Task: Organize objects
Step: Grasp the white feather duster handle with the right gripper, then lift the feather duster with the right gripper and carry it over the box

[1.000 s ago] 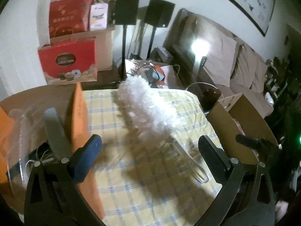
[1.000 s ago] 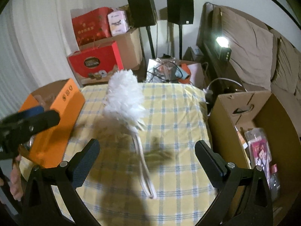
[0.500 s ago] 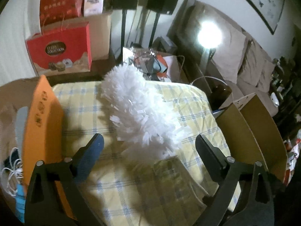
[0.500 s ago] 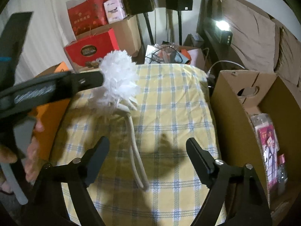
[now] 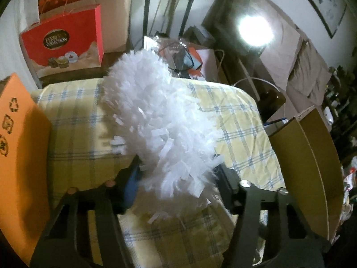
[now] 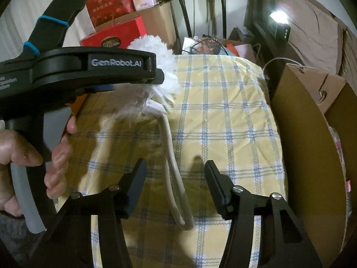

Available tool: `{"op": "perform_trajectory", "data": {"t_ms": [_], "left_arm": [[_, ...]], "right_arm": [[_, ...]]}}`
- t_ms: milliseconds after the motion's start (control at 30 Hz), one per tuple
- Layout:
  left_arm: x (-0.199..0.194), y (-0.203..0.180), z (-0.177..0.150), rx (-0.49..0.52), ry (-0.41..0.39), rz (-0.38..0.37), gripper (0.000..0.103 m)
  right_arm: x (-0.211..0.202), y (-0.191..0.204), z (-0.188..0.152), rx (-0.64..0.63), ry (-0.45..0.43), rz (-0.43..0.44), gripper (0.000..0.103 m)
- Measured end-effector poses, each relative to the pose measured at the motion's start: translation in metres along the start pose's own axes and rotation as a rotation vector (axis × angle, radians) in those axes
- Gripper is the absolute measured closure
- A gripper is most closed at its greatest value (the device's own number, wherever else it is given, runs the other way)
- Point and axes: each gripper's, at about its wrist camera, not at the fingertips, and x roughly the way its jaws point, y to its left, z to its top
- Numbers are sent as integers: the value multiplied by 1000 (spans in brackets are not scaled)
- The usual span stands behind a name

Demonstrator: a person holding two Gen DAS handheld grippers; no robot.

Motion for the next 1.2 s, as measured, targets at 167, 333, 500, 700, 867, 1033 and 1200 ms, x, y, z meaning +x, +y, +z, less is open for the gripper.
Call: {"op": "perform_trajectory", "data": {"t_ms": [167, 333, 500, 700, 867, 1033, 1200], "left_arm": [[4, -3, -2, 8, 3, -11, 68], [-3, -8, -2, 22, -14, -9, 80], [-27, -6, 0, 22, -62, -21, 81], [-79, 6, 7, -2, -150, -32, 81], [-122, 27, 14, -24, -224, -21, 81], [-157, 66, 15, -80, -277, 11, 81], [-187, 110, 7, -152, -324, 50, 81]], "right_arm": [[9, 2, -1, -10, 22, 12, 75], [14, 4, 0, -30, 26, 5, 89], [9, 8, -1, -32, 14, 35, 96], [-16, 20, 10, -54, -36, 86, 96], [-38, 42, 23, -114, -87, 118, 96], [-49, 76, 40, -188, -118, 160, 96], [-51, 118, 52, -270, -128, 213, 96]]}}
